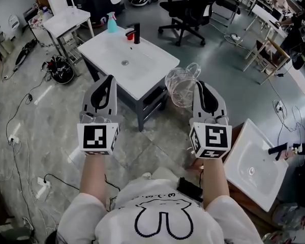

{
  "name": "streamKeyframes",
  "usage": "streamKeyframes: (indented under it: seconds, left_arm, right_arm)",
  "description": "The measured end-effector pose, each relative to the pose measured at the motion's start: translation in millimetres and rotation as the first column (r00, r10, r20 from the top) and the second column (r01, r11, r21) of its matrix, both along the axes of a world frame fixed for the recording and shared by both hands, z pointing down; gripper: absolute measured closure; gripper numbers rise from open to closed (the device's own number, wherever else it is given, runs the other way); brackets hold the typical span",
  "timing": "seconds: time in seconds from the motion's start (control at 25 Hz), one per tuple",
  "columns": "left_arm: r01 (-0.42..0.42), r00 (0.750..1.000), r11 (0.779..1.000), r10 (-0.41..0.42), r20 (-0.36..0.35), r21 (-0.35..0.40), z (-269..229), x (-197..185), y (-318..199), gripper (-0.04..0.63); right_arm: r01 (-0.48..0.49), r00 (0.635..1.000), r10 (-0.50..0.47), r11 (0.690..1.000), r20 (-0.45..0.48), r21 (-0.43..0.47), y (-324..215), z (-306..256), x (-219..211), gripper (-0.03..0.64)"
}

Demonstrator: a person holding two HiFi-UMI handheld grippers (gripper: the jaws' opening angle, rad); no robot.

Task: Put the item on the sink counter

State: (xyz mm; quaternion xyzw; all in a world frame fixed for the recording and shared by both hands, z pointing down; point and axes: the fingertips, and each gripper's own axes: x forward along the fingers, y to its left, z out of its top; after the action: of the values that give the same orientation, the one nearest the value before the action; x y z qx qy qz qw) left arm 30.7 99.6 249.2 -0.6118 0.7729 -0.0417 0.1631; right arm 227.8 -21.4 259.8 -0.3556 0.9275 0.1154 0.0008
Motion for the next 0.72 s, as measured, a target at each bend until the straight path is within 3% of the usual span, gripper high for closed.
streamKeyframes:
  seconds: [0.72]
  left_arm:
    - [0.037, 0.999, 0.999, -0.037, -0.004, -0.01, 15, -96, -99, 0.586]
  right_arm:
    - [0.019, 0.999, -0.019, 1.0, -0.031, -0.022, -113, 24, -104, 0.578]
